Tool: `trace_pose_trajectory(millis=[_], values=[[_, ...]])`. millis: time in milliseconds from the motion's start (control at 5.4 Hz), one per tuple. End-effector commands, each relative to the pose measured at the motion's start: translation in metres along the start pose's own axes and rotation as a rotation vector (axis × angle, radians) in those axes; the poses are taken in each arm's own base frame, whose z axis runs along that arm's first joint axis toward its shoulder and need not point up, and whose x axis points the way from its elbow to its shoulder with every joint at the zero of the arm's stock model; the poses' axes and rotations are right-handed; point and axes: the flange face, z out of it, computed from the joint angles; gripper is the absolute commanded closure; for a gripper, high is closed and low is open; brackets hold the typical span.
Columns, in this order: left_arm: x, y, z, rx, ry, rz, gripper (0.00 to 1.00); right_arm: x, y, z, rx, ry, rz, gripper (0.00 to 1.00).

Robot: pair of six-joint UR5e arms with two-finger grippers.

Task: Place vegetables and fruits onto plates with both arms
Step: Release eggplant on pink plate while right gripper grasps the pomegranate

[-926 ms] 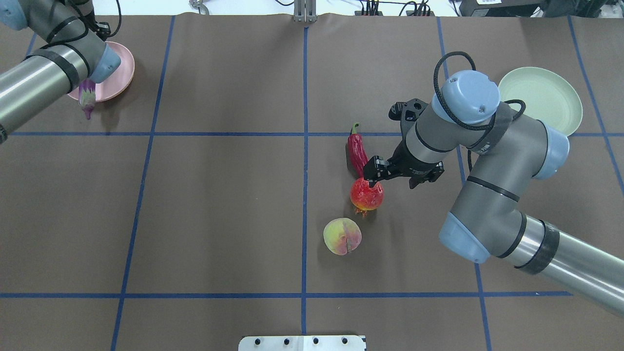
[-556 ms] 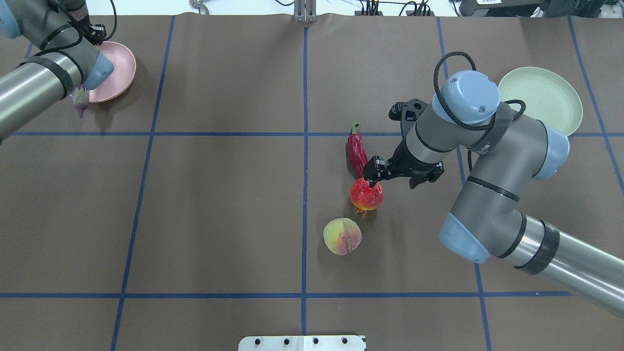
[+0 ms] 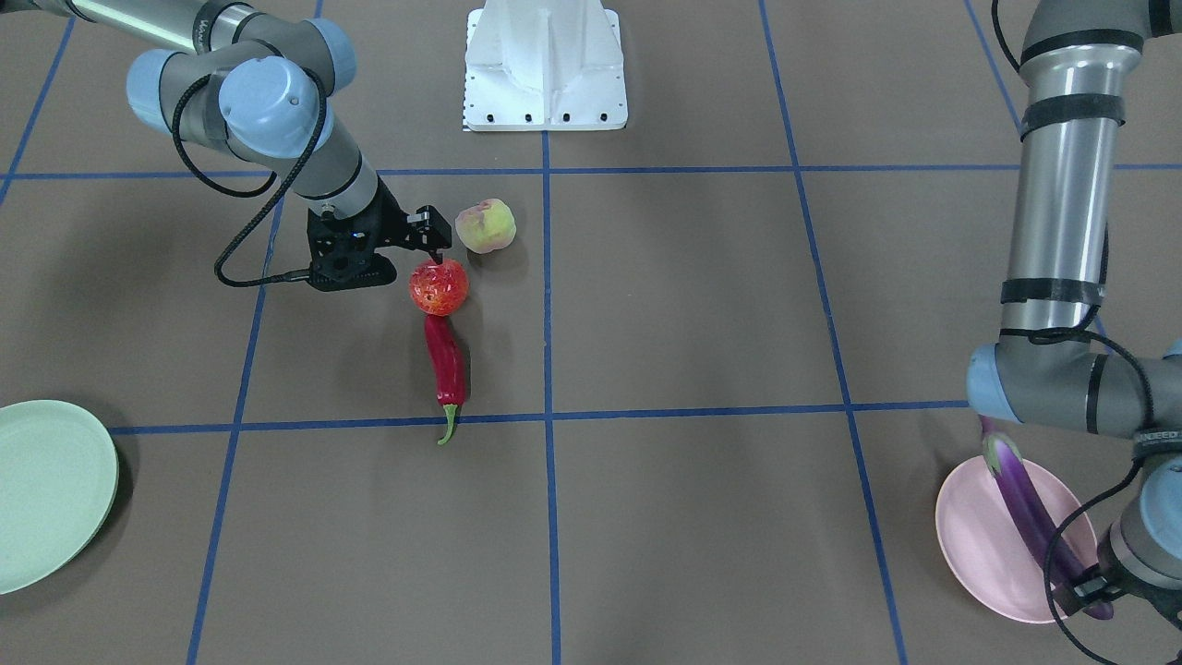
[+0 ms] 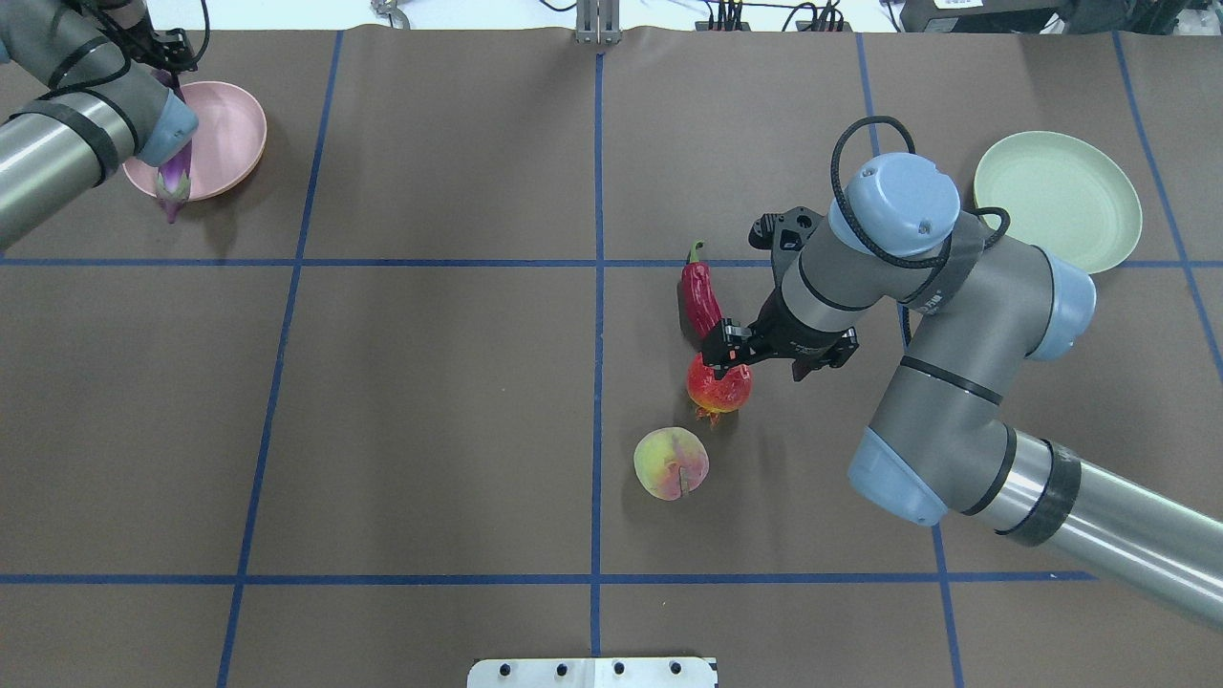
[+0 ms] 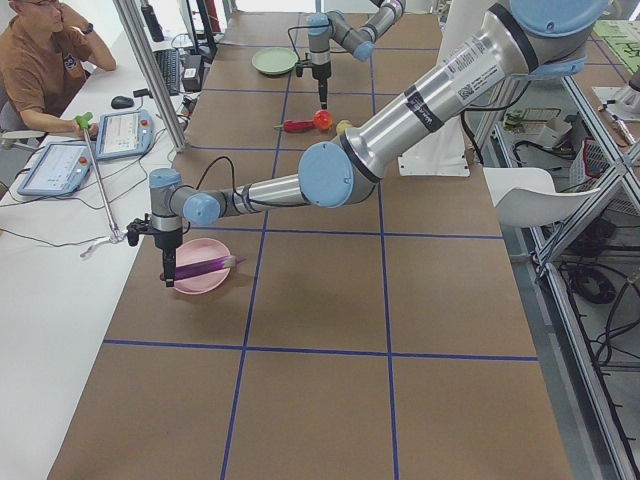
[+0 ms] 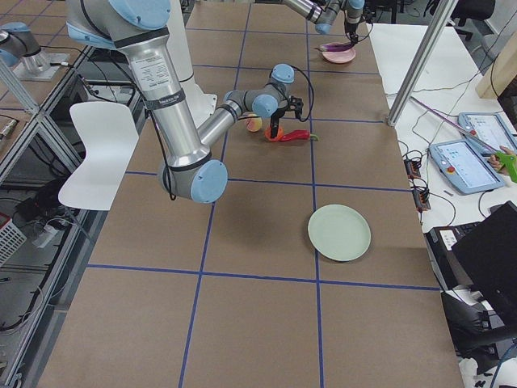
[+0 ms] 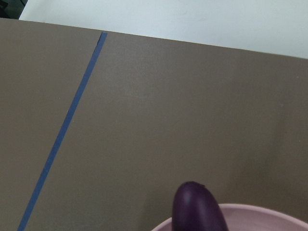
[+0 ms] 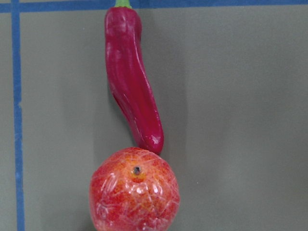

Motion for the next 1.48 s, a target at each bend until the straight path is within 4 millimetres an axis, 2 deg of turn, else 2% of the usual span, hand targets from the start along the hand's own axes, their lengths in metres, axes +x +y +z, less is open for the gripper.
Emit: trace_pose_trajectory(millis=[0, 185, 1296], values=[[-0.001, -0.007, -0.012, 0.002, 0.025, 0.002, 0.00, -0.009, -0.008, 0.006, -0.002, 0.002, 0.000, 0.01], [-0.003, -0.010, -0.016, -0.005, 0.041, -0.002, 0.00, -0.022, -0.017, 0.011, -0.002, 0.003, 0.001, 0.01], [-0.008, -0.017, -0.023, -0.005, 0.057, -0.010, 0.00, -0.024, -0.011, 0.033, -0.028, 0.025, -0.004, 0.01]])
